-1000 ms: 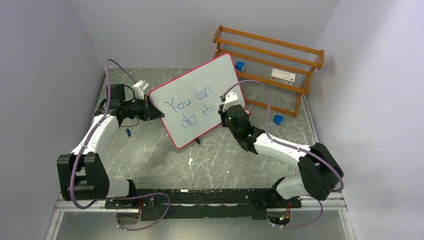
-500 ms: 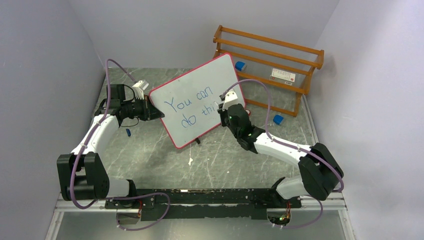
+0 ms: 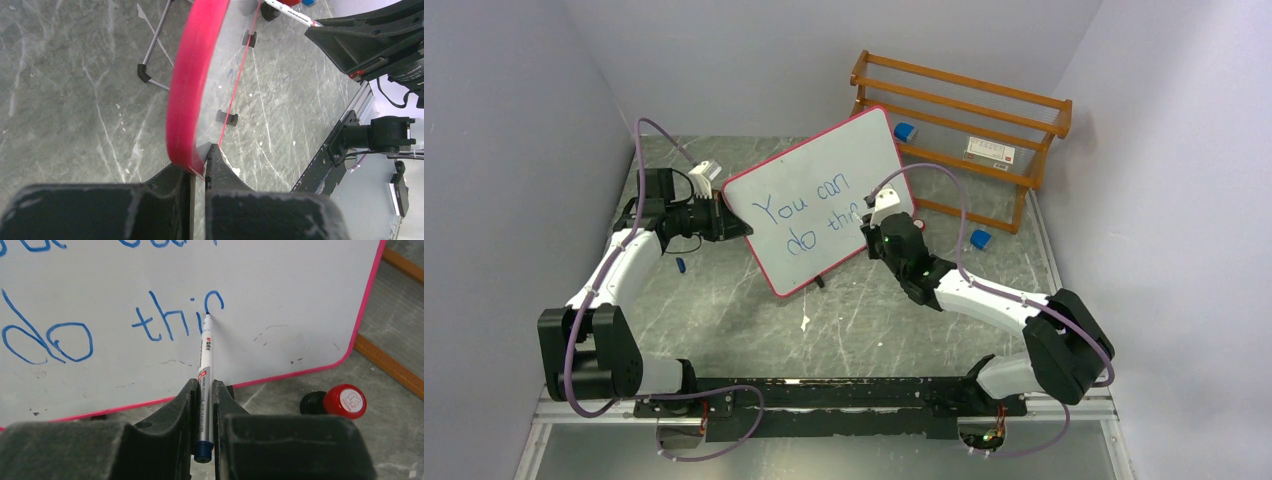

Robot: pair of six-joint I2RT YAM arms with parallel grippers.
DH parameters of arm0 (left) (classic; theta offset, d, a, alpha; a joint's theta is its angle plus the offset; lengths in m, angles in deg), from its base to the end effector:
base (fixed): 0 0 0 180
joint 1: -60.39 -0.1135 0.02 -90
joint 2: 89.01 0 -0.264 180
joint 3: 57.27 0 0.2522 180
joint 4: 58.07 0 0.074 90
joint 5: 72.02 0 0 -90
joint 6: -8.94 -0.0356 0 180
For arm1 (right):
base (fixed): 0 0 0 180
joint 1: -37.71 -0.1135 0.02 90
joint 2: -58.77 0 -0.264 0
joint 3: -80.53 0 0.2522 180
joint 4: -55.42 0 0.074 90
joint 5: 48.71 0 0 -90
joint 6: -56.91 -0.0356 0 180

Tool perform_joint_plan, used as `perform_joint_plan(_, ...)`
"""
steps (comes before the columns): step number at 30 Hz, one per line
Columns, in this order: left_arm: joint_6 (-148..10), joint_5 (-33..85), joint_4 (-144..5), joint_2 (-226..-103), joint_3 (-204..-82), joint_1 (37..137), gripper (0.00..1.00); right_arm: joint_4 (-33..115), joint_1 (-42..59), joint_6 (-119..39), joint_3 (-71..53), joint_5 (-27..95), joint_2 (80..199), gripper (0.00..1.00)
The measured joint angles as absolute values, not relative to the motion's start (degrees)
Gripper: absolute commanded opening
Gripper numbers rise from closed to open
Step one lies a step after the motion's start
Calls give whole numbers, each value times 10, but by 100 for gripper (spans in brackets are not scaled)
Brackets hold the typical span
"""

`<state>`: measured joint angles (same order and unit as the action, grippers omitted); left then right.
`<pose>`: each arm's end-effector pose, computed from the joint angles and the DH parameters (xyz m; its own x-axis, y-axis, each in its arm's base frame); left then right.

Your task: Write a sentence on the whiteboard

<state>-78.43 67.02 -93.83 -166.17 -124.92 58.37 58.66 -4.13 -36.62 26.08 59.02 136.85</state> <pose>0.2793 -0.0170 0.2601 -0.7326 -0.0559 -0.6784 0.4749 0.6720 -0.5682 0.2290 0.1905 0.2331 -0.2851 -0.1765 -0.9421 -0.4059 0.9126 -0.0482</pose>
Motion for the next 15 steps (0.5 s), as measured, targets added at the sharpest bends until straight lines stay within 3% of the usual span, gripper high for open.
perform_joint_plan(15, -784, 670, -938, -1662, -1249, 584, 5, 567, -41, -372, 271, 618, 1367, 0)
